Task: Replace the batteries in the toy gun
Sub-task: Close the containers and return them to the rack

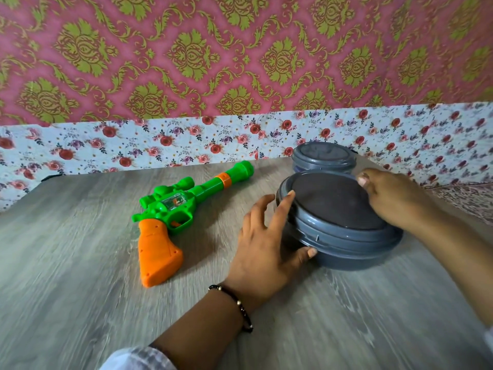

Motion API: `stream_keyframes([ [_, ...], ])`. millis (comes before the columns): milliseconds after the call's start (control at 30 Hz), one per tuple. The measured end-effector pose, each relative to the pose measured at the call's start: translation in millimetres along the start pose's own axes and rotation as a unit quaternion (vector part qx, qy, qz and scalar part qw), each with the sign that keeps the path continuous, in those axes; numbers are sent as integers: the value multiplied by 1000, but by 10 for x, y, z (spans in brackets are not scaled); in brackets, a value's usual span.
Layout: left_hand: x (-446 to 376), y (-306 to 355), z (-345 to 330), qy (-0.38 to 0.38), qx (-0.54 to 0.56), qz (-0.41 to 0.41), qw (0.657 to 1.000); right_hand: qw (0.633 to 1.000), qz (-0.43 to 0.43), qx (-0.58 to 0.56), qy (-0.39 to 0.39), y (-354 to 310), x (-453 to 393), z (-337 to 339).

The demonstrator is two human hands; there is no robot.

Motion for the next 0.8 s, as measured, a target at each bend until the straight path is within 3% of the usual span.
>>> stream_keyframes([
  [100, -3, 60, 25, 48, -68, -60, 995, 1000, -14, -22, -15, 9, -23, -79],
  [233, -12, 177, -48, 47, -138, -138, 980, 999, -14, 27, -22, -6, -51, -98],
  [433, -105, 159, -31, 62, -100, -156, 981, 1000, -15, -2, 15, 59, -48, -133],
  [600, -102, 217, -14, 70, -147, -163, 973, 999, -20, -19, 32, 95, -54, -157],
  [700, -82, 230, -29, 63, -141, -157, 975, 999, -24, -24, 4, 63, -35, -130],
  [800, -72, 201, -50, 45, -103, -148, 982, 997, -38, 59, -44, -29, -52, -84],
])
Point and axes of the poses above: each hand's wrist, its own x-axis away from the middle knuckle, its own z-axis out of the back of the hand, y = z × x, the point moved 4 cm from there along -x, towards the middle knuckle, and after that the axes turned 6 degrees about -y, right-handed, at the moved point
